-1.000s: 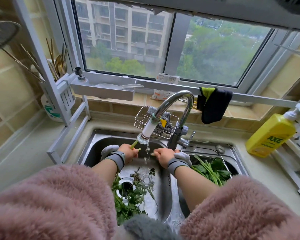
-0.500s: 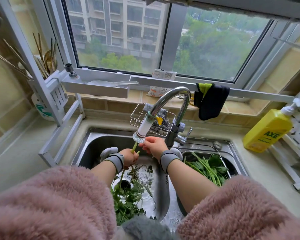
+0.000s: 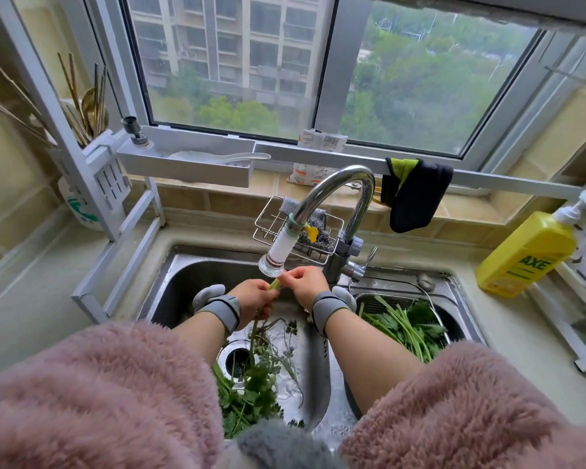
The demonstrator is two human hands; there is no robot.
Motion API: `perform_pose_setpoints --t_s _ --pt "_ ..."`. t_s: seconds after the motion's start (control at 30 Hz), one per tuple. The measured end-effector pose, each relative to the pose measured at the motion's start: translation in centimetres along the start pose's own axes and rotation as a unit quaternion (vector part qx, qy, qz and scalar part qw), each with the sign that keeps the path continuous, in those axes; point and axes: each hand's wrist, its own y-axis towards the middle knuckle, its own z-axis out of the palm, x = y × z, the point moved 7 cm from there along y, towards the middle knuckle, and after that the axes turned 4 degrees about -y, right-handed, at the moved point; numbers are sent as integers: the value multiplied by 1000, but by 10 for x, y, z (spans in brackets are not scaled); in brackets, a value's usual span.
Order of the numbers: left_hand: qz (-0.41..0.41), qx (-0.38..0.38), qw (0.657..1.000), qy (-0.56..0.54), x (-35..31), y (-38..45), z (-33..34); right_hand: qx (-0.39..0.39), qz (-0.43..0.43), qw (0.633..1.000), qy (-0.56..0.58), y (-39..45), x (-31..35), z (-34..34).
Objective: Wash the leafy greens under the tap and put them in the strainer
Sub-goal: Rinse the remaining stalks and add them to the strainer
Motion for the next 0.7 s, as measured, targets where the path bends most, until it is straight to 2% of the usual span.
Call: perform_pose_setpoints --t_s 0.13,0.23,0.43,0.7 --pt "11 -24 999 -26 0 -1 -14 16 -19 999 28 0 4 4" --pt "17 -28 999 -36 0 -1 -18 28 -39 999 6 -1 8 4" --pt "22 -37 999 2 0 0 -23 23 -46 998 -31 3 9 6" --pt "52 -83 988 116 -12 -1 -23 -2 -43 999 15 7 6 4"
